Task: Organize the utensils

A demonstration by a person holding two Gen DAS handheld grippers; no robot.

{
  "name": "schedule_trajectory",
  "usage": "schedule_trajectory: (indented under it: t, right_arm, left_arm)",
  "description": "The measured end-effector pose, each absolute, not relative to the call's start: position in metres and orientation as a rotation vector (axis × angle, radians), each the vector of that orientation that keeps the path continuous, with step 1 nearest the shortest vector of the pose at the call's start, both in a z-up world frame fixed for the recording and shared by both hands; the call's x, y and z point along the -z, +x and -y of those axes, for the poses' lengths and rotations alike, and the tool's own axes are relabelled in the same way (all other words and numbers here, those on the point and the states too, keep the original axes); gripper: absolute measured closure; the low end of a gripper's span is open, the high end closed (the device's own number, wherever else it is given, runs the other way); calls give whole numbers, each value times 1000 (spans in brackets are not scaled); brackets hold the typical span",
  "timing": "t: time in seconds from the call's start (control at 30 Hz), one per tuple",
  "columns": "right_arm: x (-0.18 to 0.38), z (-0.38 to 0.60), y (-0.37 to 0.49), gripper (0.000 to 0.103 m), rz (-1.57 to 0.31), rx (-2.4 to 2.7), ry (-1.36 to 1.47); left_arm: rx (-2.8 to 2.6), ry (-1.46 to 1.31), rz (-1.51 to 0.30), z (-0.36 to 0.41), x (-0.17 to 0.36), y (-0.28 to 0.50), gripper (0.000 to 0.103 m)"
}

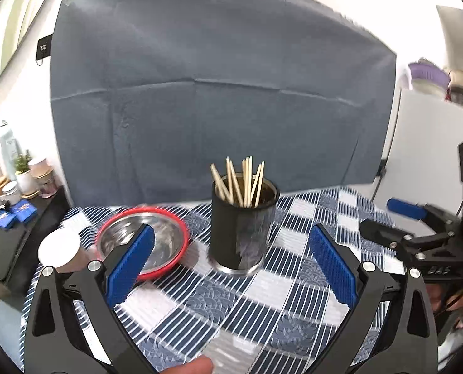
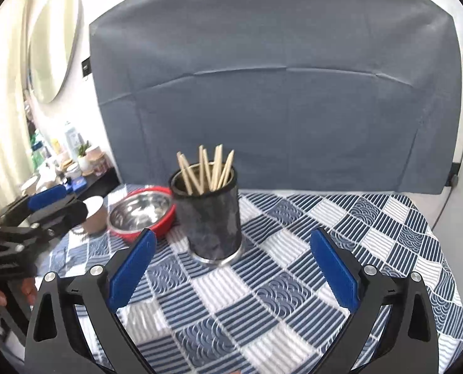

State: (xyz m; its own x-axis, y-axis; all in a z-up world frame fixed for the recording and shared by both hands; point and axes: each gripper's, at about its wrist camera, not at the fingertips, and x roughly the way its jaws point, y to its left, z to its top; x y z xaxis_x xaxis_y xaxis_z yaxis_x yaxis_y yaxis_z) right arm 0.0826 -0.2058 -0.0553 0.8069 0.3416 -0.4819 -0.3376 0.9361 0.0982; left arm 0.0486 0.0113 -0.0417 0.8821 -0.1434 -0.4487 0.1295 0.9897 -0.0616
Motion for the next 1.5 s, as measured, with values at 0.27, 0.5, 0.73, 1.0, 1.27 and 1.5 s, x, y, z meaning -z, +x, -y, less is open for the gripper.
schedule_trajectory:
  t: [0.27,0.5,0.73,1.0,1.27,1.5]
  right_arm:
    - [47,210,42,8,-547,-333,-6]
    - [40,217,21,8,-555,-312,-24]
    - [38,213,9,8,-553,-323,-20]
    - [38,216,4,8,-553,-306,6]
    - [39,222,6,8,-559,-291,42]
    - [39,223,4,8,-556,-296,35]
  left_arm:
    - [93,-12,-496,-8,31,6,6]
    - [86,-70,-518,-7,25,-13,6]
    - [67,-86,-534,-12,29,-14,6]
    - [98,-60,-551,-7,32,-15,6]
    - [102,-57,-552,-6,32,-16,6]
    - [115,-62,-548,-5,32,-18,6]
